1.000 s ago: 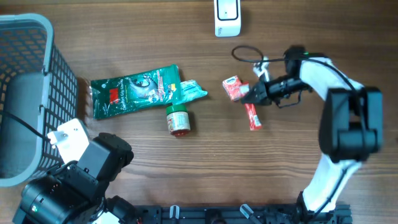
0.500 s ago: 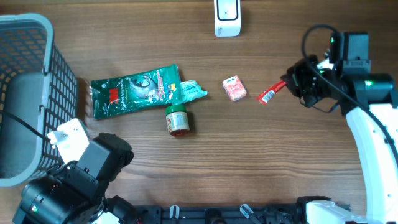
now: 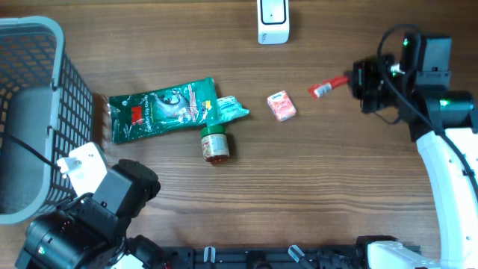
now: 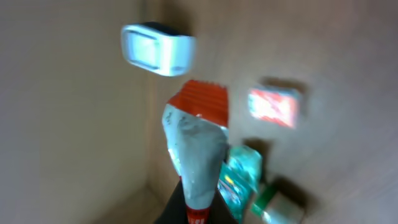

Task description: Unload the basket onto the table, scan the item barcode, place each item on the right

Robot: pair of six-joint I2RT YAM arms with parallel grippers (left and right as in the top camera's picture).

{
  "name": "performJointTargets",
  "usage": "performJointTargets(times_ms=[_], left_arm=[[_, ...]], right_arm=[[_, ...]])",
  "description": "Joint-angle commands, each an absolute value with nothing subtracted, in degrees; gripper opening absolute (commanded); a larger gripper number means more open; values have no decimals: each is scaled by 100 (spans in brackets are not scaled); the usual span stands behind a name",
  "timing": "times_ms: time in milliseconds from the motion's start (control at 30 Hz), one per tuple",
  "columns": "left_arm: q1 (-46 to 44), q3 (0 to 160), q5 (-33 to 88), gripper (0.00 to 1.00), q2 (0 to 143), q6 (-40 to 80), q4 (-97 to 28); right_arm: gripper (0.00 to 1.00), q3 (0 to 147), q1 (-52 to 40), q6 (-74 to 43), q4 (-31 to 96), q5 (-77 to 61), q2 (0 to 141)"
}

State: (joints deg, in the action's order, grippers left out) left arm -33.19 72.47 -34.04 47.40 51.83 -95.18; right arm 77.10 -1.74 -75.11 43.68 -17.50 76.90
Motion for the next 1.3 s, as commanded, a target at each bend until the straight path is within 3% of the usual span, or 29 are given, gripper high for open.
performJointTargets(times_ms=[0,100,167,333,633,833,1033,1267], left_arm=[[-3271,7231,-3500,100,4731,5299,-9520],[-3271,7231,-3500,100,4731,5301,-9520],[-3271,7231,-3500,100,4731,5299,-9520],[-3271,7231,-3500,100,4731,5299,-9520],[-3271,7231,-3500,100,4731,5299,-9520],[-3271,7231,-3500,100,4731,5299,-9520],[-3271,7231,-3500,100,4731,5299,-9518],[-3271,7231,-3500,100,4731,5299,-9520]], right_arm=[[5,7760,-209,-4709,3463,-1636,7666],[5,7760,-209,-2974,3041,-1903,7708],[5,7760,-209,-1778,2899,-2814,7743],[5,7752,-478,-266,2355,-3433,7961],[5,7752,-1715,183,663,-757,9133],[5,7752,-2499,2021,-1715,1544,10200],[5,7865,-2488,2818,-4018,1732,11585],[4,9633,-2397,3017,-4257,1586,13338]])
